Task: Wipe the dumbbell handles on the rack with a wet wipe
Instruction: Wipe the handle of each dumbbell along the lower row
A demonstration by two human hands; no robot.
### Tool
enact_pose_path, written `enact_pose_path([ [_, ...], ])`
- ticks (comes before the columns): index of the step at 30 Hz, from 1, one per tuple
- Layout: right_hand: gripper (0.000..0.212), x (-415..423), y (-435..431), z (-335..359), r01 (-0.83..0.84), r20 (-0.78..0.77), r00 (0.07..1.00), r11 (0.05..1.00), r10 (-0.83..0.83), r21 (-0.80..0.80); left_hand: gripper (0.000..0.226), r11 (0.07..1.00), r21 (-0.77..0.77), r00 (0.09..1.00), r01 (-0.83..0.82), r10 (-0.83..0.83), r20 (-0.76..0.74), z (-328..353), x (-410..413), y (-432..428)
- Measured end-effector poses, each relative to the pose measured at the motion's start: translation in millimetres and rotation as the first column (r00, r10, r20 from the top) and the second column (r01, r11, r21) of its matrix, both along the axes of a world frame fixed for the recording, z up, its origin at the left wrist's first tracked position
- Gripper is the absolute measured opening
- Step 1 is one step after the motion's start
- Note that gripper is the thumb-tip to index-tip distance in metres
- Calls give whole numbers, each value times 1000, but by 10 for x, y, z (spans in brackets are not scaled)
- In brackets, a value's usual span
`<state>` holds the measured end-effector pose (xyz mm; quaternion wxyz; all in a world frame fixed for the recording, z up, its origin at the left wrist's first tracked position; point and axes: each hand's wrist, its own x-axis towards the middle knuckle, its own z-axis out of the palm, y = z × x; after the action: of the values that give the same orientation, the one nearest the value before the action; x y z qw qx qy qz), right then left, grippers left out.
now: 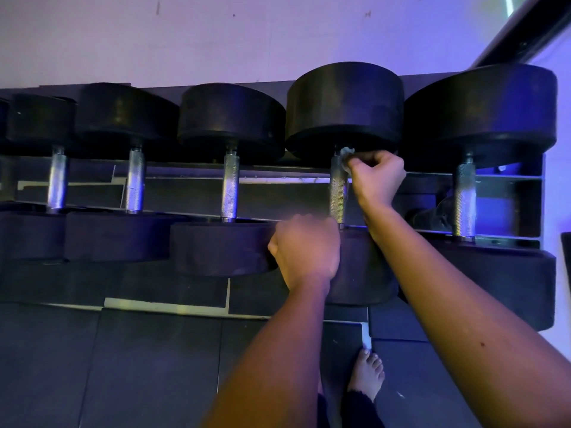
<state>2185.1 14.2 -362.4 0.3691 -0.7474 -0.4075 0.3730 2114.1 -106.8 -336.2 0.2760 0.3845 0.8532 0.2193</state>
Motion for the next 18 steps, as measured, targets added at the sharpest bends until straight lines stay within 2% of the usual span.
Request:
enact_pose_path([
  [4, 16, -25, 20, -34, -28, -40, 999, 999, 26, -43, 36, 1000, 3, 1000, 1, -1, -1, -12, -2, 2],
  [7, 17, 11, 72, -78, 38, -168, 984, 992, -58, -117, 30, 1000, 1, 1000, 9, -9, 13, -10, -6, -2],
  [10, 10, 105, 18, -84, 34, -149, 987, 986, -58, -163, 27, 1000, 0, 1000, 13, -13, 17, -9, -12, -5],
  [13, 15, 239, -186, -30, -172, -158, 979, 943, 131, -284, 29, 1000, 3, 1000, 15, -15, 21, 0, -7, -4],
  [15, 18, 288, -310, 46, -335, -128, 942, 858, 310, -389, 32, 1000, 6, 1000, 9, -10, 19, 15, -3, -1],
  [18, 22, 272, -333, 157, -418, -90, 901, 792, 425, -444, 36, 1000, 11, 1000, 6, -6, 15, 15, 6, 1],
])
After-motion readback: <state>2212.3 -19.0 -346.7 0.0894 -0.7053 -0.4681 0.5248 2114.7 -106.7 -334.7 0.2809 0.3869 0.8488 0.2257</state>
